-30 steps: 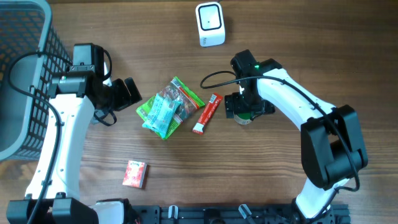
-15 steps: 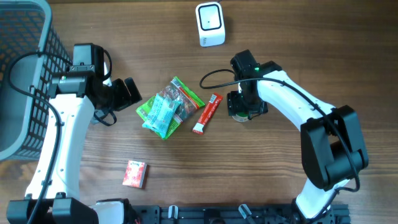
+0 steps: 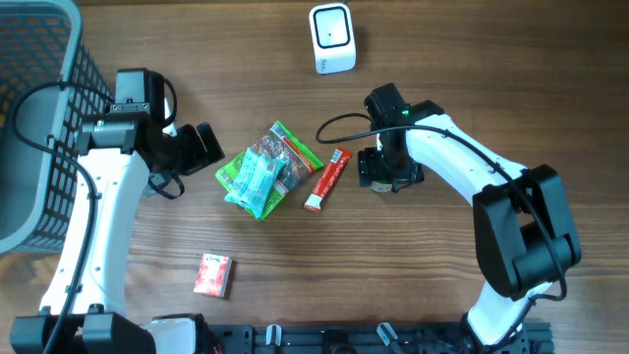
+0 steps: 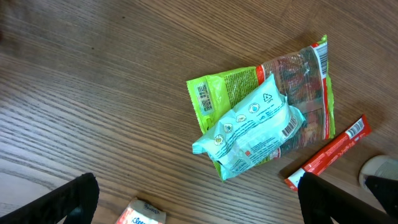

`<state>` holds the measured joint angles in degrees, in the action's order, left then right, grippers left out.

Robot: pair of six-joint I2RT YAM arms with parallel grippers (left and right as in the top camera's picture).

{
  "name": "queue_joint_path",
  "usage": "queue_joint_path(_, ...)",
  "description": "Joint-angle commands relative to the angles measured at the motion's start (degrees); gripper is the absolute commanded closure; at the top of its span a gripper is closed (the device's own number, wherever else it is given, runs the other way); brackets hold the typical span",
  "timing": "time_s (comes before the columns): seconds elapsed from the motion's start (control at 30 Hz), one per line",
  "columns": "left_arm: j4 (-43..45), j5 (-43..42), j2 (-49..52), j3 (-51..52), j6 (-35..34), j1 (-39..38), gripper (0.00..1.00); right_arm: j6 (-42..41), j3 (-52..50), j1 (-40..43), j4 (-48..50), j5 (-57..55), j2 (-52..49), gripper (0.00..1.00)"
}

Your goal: Scan the item barcode

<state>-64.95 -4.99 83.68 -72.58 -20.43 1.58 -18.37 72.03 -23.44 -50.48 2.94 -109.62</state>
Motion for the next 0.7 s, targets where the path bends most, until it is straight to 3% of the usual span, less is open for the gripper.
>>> queue_joint_path(0.0, 0.0, -0.46, 0.07, 0.04, 0.7, 0.2, 0.0, 0.15, -0.28, -0.02, 0.2, 0.55, -0.7, 0.45)
queue_joint_path(0.17, 0.0, -0.46, 0.07, 0.04, 0.7, 0.2, 0.0, 0.39, 3.76, 0.11, -3.13, 0.55, 1.44, 0.54)
queue_joint_path(0.4, 0.0, -0.46, 0.07, 0.04, 0.7, 0.2, 0.0, 2.49, 11.08, 0.11, -9.51, 0.55, 10.45, 0.51)
queue_joint_path(0.53, 0.0, -0.48, 0.07, 0.04, 0.7, 0.2, 0.0, 3.43, 23.41, 0.15, -19.06, 0.57, 13.09, 0.51)
queue_joint_path(0.67, 0.0, -0.48, 0.07, 0.04, 0.7, 0.2, 0.0, 4.11, 32.83, 0.15, -22.38, 0.57, 13.0, 0.51)
